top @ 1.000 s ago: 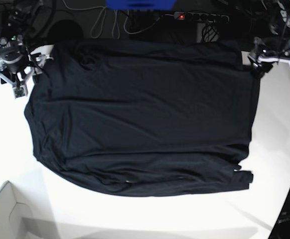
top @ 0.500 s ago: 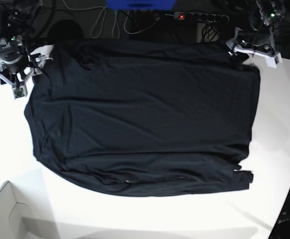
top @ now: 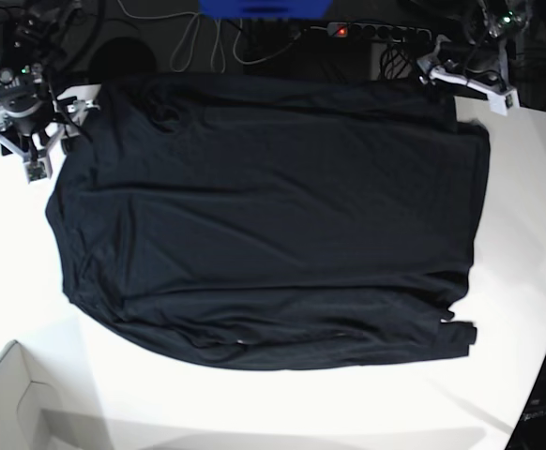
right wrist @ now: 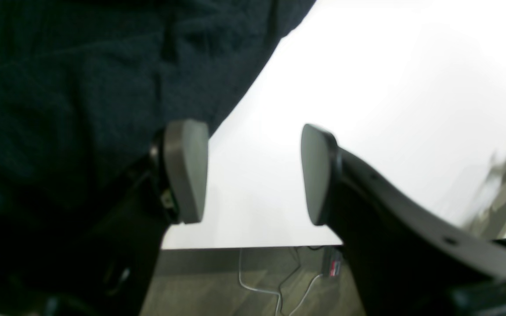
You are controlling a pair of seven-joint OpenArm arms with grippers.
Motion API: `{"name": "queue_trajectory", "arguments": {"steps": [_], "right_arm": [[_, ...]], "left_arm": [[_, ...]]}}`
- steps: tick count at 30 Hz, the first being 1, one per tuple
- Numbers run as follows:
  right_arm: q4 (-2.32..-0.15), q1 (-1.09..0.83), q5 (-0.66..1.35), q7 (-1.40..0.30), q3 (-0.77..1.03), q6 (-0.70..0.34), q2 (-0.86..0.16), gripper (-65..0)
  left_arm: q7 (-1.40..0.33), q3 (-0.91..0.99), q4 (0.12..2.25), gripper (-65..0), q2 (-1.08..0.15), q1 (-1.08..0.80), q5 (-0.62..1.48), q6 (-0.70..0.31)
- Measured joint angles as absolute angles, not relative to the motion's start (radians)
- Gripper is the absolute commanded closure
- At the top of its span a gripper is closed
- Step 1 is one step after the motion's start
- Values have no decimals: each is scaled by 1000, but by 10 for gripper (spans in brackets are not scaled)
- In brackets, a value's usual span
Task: Layout the t-shirt on the table in an organized manner, then fold the t-shirt properly
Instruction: 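Release the side edges and raise both grippers to the shoulder corners, then lower both grippers onto the shoulder corners and pinch the fabric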
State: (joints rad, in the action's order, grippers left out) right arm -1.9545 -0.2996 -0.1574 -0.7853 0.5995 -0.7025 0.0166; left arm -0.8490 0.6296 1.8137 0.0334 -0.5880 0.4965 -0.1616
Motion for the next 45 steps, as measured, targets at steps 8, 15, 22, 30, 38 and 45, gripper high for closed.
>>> {"name": "queue_trajectory", "arguments": {"steps": [8, 15, 22, 30, 38, 45], "right_arm": [[-1954, -299, -157, -785, 599, -702, 17, -339], [-1954, -300, -157, -785, 599, -702, 17, -339], [-1956, -312, -157, -782, 599, -702, 20, -339], [-1979, -410, -154, -775, 518, -702, 90, -339], [-1985, -509, -157, -713, 437, -702, 112, -339], [-1986, -513, -157, -717, 426, -702, 128, -339]], "left_arm": [[-849, 627, 1812, -431, 31, -590, 497, -162], [-849, 627, 1812, -323, 31, -596, 497, -162], [-849, 627, 1812, -147, 31, -595, 501, -162], [-849, 627, 1815, -14, 31, -595, 505, -162], [-850, 629, 1835, -2, 31, -599, 505, -162], [-850, 633, 1892, -2, 31, -615, 505, -162]]}}
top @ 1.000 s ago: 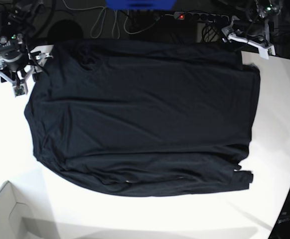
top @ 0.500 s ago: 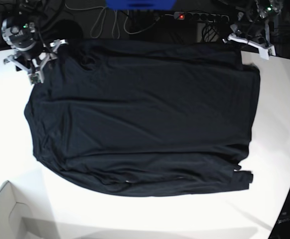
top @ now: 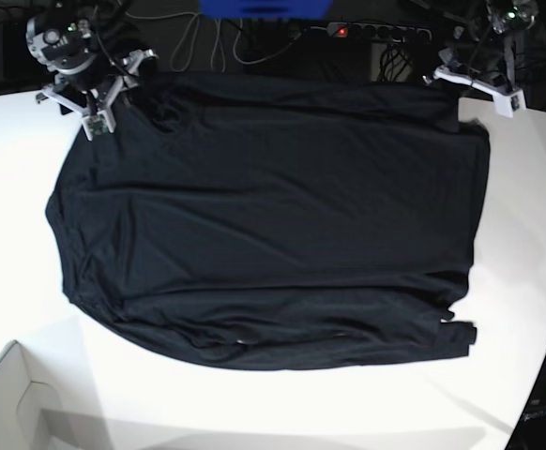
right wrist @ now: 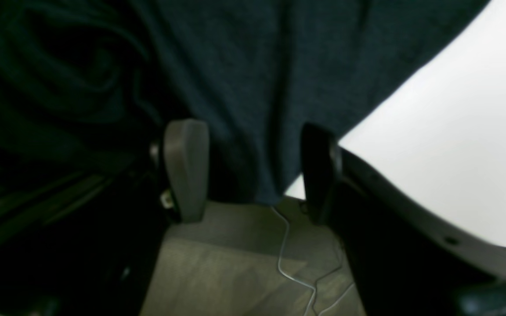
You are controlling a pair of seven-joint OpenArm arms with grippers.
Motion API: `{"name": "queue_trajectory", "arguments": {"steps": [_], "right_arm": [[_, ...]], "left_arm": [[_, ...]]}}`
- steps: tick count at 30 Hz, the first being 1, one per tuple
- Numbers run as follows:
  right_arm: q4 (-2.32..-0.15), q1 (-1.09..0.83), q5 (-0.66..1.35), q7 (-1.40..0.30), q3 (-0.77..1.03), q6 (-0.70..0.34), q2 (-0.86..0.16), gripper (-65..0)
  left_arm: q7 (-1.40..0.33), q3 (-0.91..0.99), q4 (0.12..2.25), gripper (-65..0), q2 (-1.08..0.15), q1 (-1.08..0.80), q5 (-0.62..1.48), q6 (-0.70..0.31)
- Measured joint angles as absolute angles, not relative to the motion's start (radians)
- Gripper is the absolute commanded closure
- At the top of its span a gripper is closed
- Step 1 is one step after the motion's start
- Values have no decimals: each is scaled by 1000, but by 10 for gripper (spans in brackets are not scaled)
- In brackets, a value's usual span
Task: Layout the t-shirt on the table in an organized manner, then fold the t-shirt properly
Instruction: 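Lower both grippers onto the shoulder corners and pinch the fabric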
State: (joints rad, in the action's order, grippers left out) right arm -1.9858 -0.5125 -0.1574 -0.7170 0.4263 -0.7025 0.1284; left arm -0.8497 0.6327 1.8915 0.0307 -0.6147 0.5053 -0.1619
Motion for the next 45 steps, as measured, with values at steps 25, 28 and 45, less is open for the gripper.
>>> {"name": "queue_trajectory", "arguments": {"steps": [25, 28, 45], "right_arm": [[-1923, -556, -157, -718, 425, -702, 123, -339], [-1923, -555, -157, -717, 425, -702, 125, -336], [-1932, -533, -158, -721, 430, -702, 128, 0]], "left_arm": [[-853, 672, 1914, -2, 30, -617, 505, -162], [-853, 672, 1914, -2, 30, -617, 505, -162], [-858, 680, 1924, -2, 31, -617, 507, -162]]}}
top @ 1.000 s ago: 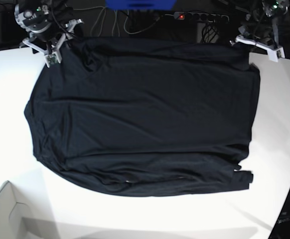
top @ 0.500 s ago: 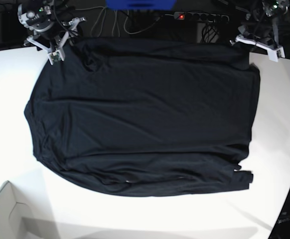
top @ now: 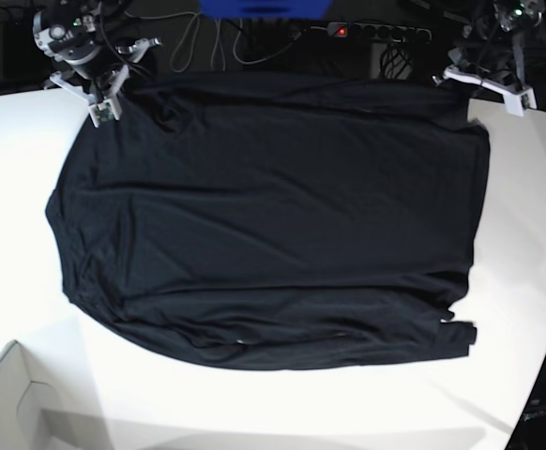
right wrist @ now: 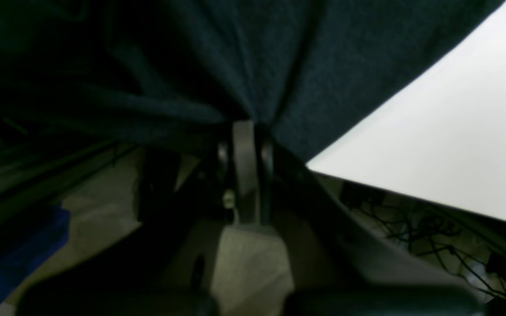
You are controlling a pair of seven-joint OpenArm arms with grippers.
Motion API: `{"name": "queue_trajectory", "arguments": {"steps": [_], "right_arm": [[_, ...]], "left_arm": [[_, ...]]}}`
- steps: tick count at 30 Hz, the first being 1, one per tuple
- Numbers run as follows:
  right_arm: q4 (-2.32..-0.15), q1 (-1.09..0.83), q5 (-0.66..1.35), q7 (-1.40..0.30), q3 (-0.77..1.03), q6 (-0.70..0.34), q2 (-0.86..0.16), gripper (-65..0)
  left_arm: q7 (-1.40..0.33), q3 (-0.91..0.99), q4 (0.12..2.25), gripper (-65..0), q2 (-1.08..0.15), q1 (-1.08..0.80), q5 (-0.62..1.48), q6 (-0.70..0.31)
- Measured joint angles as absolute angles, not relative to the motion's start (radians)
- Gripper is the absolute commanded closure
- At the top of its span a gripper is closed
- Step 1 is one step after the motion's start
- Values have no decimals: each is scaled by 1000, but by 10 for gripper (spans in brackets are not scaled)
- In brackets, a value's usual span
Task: Layout the t-shirt on the table in an organized manner, then fold the t-shirt properly
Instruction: 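Lower both grippers onto the shoulder corners and pinch the fabric, then lift the shoulder edge with both grippers and pull it taut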
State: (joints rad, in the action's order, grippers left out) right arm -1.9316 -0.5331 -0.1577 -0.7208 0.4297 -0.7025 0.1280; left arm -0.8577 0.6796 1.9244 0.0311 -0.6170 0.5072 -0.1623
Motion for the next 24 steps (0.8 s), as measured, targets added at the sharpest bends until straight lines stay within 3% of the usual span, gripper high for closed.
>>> {"name": "queue_trajectory", "arguments": {"steps": [16, 24], "right_arm": [[-2017, -540, -152, -710, 429, -702, 161, 0], [-2025, -530, 119, -712, 520, -702, 161, 0]], "left_arm": [[-857, 763, 1947, -2, -41, -670, 746, -165], [-857, 833, 1951, -2, -39, -669, 753, -165]]}}
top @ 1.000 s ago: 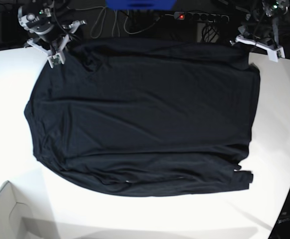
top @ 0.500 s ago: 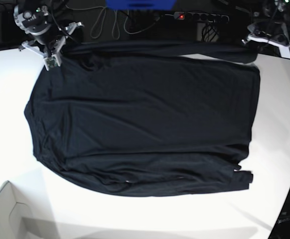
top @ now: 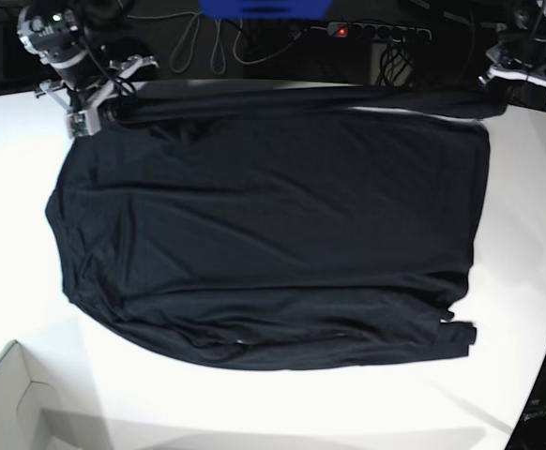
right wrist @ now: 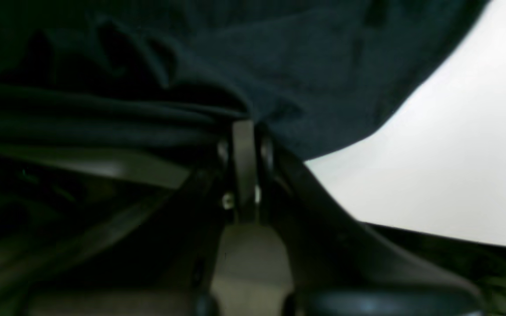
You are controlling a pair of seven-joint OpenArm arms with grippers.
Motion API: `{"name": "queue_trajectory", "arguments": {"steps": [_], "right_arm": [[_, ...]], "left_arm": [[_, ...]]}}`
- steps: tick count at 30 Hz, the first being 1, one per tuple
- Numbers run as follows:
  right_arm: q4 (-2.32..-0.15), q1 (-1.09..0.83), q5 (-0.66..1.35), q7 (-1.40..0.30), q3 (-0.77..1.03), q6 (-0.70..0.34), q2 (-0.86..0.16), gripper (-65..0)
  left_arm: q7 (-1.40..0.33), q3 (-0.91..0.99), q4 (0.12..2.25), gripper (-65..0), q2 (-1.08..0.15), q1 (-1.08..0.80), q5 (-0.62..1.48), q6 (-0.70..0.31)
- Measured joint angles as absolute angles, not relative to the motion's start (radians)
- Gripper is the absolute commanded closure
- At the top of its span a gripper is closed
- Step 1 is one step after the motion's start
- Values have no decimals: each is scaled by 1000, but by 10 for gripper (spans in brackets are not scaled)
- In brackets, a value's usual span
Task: Layout the t-shirt on the table in an organized manner, then fold the t-shirt properly
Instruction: 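Lift the shoulder edge with both grippers and pull it taut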
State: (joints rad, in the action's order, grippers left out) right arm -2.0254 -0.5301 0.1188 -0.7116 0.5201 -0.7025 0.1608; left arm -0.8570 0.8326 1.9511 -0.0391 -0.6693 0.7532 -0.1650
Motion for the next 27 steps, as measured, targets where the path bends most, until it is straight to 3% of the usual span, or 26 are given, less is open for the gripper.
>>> {"name": "queue_trajectory", "arguments": {"steps": [10, 27], "right_arm": [[-2025, -524, 259, -717, 532, -702, 161, 0], [-2021, -382, 260, -730, 529, -702, 161, 0]], "left_arm": [[-862, 860, 1950, -2, -39, -590, 749, -165], [-860, 861, 1913, -2, -55, -484, 746, -161]]}}
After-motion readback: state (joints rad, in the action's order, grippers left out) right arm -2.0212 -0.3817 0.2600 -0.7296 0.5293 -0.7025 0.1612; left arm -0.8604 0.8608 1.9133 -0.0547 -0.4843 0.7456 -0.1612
